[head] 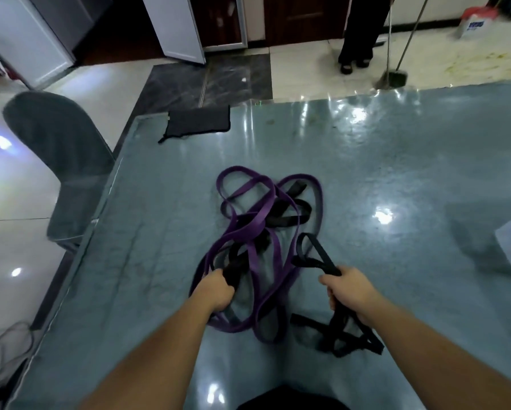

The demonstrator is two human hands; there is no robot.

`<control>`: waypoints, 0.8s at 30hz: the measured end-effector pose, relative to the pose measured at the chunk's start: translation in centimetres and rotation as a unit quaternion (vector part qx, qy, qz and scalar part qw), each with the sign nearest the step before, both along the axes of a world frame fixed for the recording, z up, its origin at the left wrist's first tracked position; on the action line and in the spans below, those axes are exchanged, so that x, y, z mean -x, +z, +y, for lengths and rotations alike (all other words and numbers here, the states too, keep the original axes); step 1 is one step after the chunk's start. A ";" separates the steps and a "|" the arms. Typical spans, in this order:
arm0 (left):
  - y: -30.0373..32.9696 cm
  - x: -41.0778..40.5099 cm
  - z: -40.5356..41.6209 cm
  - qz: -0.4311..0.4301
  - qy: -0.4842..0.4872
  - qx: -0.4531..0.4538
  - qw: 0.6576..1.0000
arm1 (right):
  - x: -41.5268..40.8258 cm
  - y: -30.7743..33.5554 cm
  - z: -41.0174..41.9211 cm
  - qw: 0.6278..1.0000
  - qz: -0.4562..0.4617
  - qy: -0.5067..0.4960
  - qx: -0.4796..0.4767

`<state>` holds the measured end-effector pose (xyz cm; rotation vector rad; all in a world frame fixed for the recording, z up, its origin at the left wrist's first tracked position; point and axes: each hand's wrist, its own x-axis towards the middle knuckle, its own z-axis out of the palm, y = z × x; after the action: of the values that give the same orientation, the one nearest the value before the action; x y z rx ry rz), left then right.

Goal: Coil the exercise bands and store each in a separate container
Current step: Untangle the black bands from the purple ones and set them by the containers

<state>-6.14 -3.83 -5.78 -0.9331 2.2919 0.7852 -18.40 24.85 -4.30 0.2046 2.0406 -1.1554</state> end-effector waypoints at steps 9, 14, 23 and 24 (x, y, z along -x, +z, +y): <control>-3.9 -1.5 -0.5 -0.110 -0.095 0.121 0.982 | -0.5 -1.2 -1.4 1.000 -0.014 0.014 0.004; -4.7 -1.6 -0.4 -0.130 -0.143 0.150 0.970 | -0.7 -1.4 -1.2 1.000 -0.022 0.012 0.007; 4.2 4.2 0.3 0.097 -0.130 0.034 0.986 | -0.3 0.7 -2.7 0.997 0.032 0.013 0.062; 5.5 4.9 0.2 0.129 -0.110 0.007 0.986 | -0.2 1.2 -3.0 0.996 0.041 0.012 0.072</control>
<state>-11.01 -3.59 -0.30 -0.5975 2.5716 0.8346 -18.17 21.88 -3.08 0.0625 2.0142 -1.3093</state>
